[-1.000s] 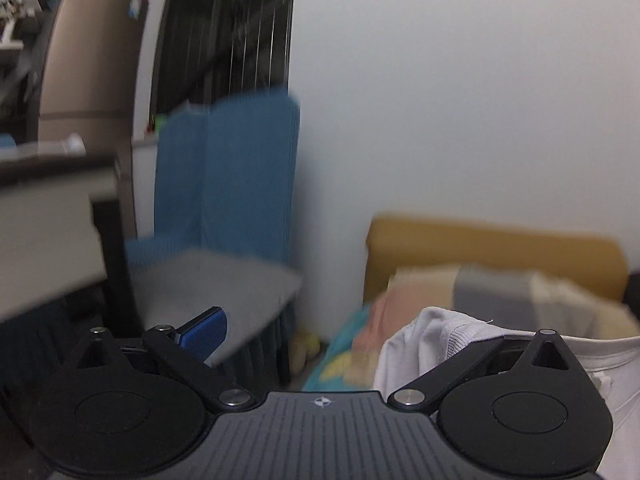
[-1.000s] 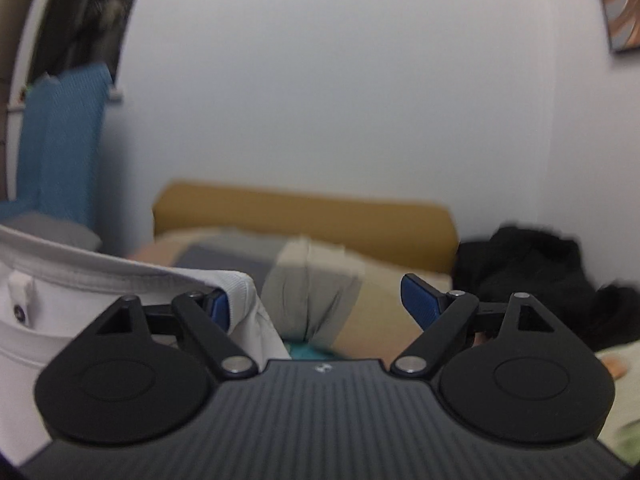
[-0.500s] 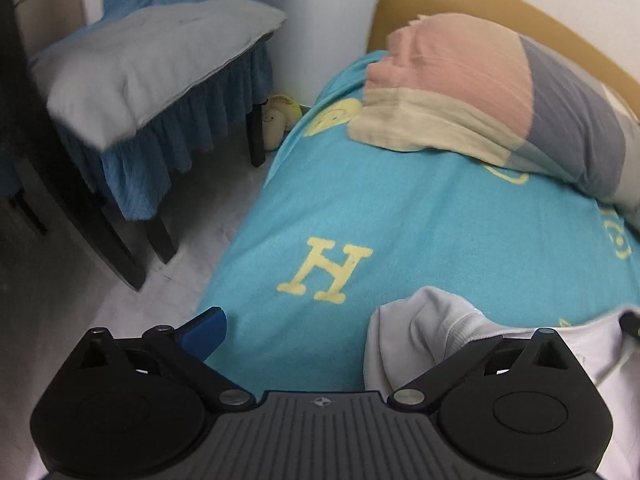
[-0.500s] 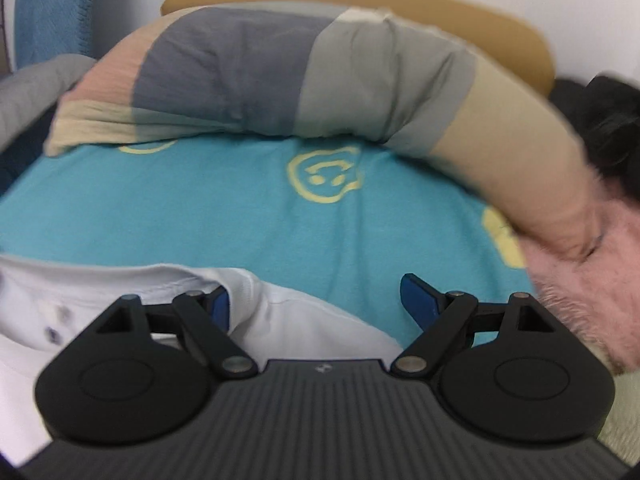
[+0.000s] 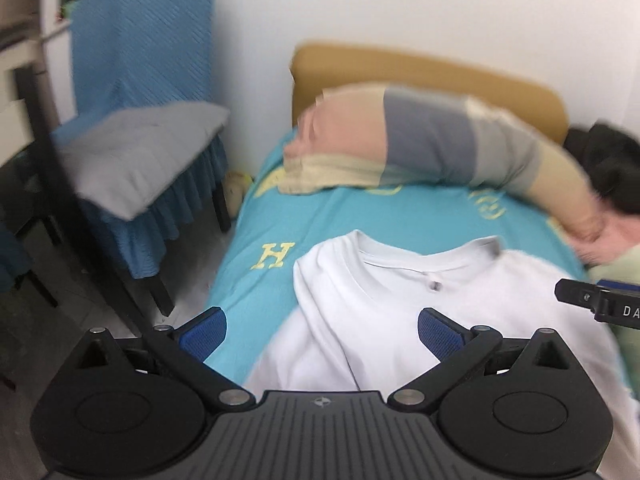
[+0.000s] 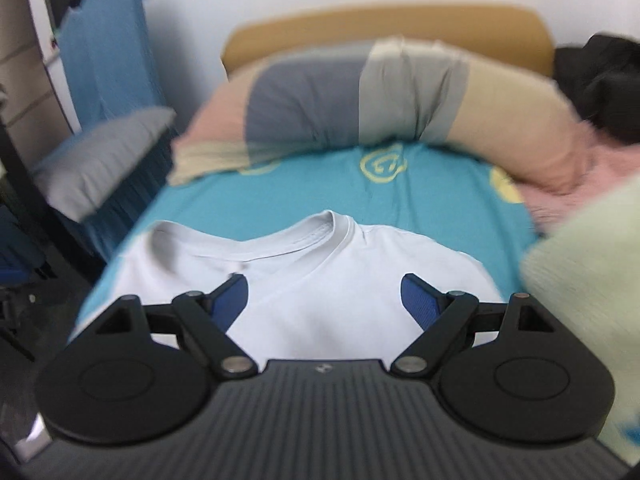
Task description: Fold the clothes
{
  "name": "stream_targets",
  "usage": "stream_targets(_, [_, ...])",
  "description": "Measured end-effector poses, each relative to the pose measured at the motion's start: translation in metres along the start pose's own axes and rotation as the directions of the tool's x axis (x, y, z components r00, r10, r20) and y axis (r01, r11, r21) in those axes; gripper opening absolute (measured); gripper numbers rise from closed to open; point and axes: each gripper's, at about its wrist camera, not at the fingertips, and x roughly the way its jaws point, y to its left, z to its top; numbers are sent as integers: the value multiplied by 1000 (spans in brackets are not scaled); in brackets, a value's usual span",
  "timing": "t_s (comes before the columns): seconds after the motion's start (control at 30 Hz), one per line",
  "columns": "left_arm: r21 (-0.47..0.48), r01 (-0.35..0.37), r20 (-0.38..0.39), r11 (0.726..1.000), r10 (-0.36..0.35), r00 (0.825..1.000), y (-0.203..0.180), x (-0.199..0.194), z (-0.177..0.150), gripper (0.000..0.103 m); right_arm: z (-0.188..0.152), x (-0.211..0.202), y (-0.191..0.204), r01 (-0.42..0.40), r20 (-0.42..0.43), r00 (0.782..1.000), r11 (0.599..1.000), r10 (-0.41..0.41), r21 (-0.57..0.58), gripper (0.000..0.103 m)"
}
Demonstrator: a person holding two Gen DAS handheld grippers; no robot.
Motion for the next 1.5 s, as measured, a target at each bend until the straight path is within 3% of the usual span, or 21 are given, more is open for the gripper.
stream_targets(0.2, [-59, 27, 57, 998, -23, 998, 4, -142, -66, 103, -46, -130, 3, -8, 90, 996, 1000, 8, -5, 85])
stream_targets(0.33, [-90, 26, 92, 996, -18, 996, 10, -216, -94, 103, -73, -206, 0, -16, 138, 990, 1000, 16, 0, 85])
stream_targets(0.5, [-180, 14, 91, 984, 3, 996, 29, -270, -112, 102, -122, -277, -11, -19, 161, 987, 1000, 18, 7, 85])
stream_targets(0.7, [-222, -50, 39, 974, 60, 997, 55, -253, -127, 95, -184, -302, -29, -30, 159, 987, 999, 32, -13, 85])
stream_targets(0.8, [-175, -57, 42, 983, 65, 997, 56, -233, -132, 91, -197, -294, -37, -64, 123, 991, 997, 60, 31, 85])
stream_targets(1.03, [-32, -57, 69, 998, 59, 996, 54, -185, -144, 90, -200, -252, -35, -96, 86, 992, 994, 91, 50, 85])
stream_targets(1.2, [77, -74, 74, 994, 68, 995, 31, -139, -150, 89, -202, -215, -36, -95, 41, 995, 994, 93, 49, 85])
stream_targets(1.33, [81, -67, 93, 994, 60, 994, 21, -108, -148, 84, -205, -194, -36, -76, 24, 997, 996, 75, 40, 85])
stream_targets(1.43, [83, -87, 91, 993, 79, 993, 20, -83, -144, 66, -209, -184, -35, -77, -1, 997, 997, 77, 33, 85])
stream_targets(1.5, [72, -103, 52, 992, 99, 994, 24, -66, -141, 31, -212, -179, -34, -81, -16, 997, 996, 81, 25, 85])
